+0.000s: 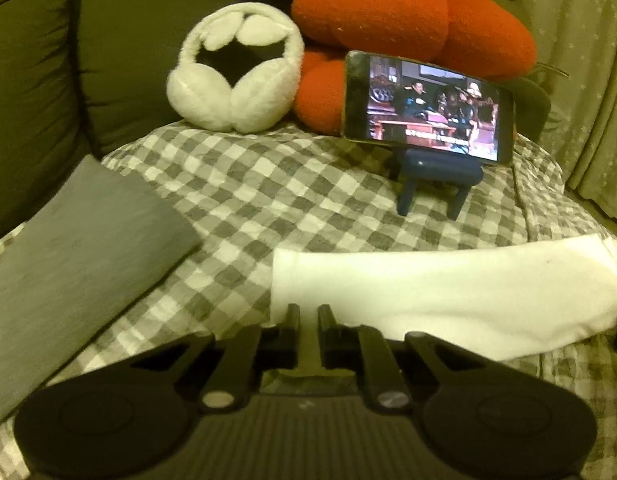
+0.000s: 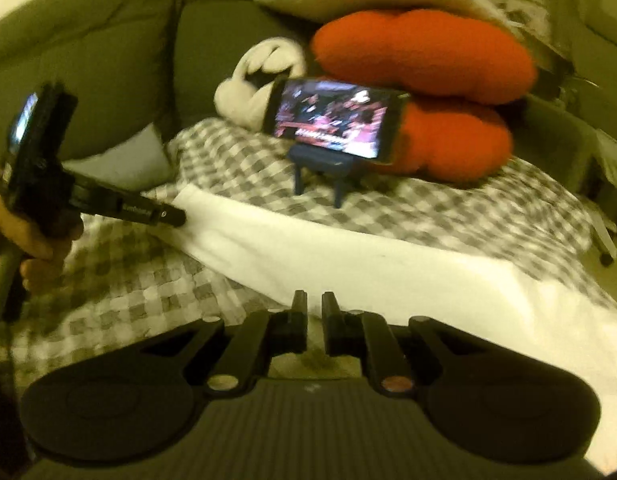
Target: Fold clothes
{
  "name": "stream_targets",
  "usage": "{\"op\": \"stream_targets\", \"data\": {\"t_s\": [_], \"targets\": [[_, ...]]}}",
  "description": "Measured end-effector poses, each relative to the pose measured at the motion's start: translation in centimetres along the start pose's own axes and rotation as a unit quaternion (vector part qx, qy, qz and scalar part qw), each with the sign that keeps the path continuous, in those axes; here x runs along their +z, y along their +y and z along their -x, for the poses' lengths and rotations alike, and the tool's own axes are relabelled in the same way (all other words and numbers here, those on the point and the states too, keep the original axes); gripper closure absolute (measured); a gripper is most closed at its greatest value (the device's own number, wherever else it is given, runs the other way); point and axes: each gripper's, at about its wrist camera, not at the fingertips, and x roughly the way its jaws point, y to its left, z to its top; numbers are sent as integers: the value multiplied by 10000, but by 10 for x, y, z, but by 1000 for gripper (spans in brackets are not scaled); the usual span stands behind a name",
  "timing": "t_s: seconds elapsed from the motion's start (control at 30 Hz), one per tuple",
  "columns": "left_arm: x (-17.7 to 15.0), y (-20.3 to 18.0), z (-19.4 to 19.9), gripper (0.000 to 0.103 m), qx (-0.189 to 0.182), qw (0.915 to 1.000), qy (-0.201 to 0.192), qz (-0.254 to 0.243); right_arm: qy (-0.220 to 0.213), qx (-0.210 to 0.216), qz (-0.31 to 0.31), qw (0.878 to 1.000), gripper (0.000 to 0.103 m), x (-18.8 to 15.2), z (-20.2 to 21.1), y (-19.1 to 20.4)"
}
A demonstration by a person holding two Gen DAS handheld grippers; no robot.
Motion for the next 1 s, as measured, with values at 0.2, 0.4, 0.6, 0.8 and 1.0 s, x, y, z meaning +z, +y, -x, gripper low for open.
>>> {"op": "stream_targets", "data": {"t_s": [0.2,0.4,0.6,0.8,1.0], "targets": [[13,-10,30,90,-52,9999,-162,7,253,-931,-759,9924,88,-21,61,-54],[21,-48,60,81,-469,9982,-209,-324,596,-1652,-1407,9744,88,-57,117,-99],[17,-95,96,81,-911,9947,25,-471,73,-685,-2878,9552,88,-105,177,-121],[7,-174,131,80,-1629,9839,117,-725,-231,-947,-2832,9541,87,-108,216,-123],[-7,-272,130,79,-2069,9709,226,-1186,-59,-1573,-2862,9451,66,-122,229,-145]]}}
